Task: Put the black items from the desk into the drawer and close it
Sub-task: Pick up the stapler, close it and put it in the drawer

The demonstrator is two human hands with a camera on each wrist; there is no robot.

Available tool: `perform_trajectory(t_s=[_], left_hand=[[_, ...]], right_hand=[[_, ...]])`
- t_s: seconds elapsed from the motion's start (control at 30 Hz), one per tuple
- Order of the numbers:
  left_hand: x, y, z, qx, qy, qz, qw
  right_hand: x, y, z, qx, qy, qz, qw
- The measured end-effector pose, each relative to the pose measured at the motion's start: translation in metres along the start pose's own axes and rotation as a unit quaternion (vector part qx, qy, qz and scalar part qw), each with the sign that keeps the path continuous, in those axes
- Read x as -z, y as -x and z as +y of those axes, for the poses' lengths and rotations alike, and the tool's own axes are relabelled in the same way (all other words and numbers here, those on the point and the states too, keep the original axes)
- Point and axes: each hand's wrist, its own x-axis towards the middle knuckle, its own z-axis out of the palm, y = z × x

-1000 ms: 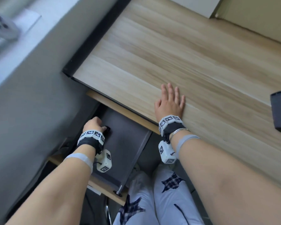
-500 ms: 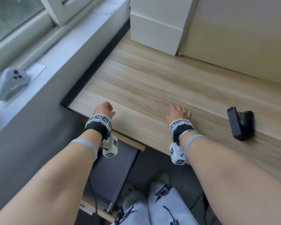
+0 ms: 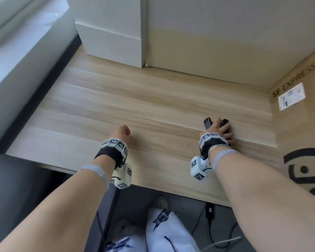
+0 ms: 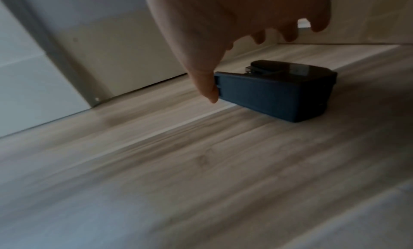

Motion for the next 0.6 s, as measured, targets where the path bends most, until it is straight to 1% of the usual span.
perform_trajectory(t_s=[0.07, 0.13, 0.2, 0.27, 0.37, 0.5, 0.6], left_hand=[[-0.008, -0.005, 0.003, -0.005, -0.005, -0.003, 1.000], [-0.012, -0.008, 0.006, -0.009, -0.016, -0.001, 1.000], [-0.015, -0.011, 0.010, -0.011, -0.027, -0.003, 1.000], [-0.016, -0.012, 0.014, -0.012, -0.035, -0.008, 0.999], [-0.016, -0.013, 0.018, -0.017, -0.044, -0.014, 0.999], [-0.017, -0.010, 0.020, -0.020, -0.046, -0.026, 0.998], [-0.017, -0.008, 0.021, -0.029, -0.039, -0.032, 0.998]], right_hand=[[-0.005, -0.013, 0.002, -0.036, -0.029, 0.008, 0.999], [-0.009, -0.021, 0.005, -0.062, -0.052, 0.000, 0.997], [-0.009, -0.027, 0.009, -0.066, -0.075, -0.014, 0.995], [-0.008, -0.030, 0.014, -0.064, -0.096, -0.013, 0.993], [-0.005, -0.030, 0.019, -0.087, -0.129, -0.015, 0.988], [0.003, -0.024, 0.019, -0.070, -0.132, -0.064, 0.987], [0.003, -0.012, 0.014, -0.035, -0.149, -0.094, 0.984]])
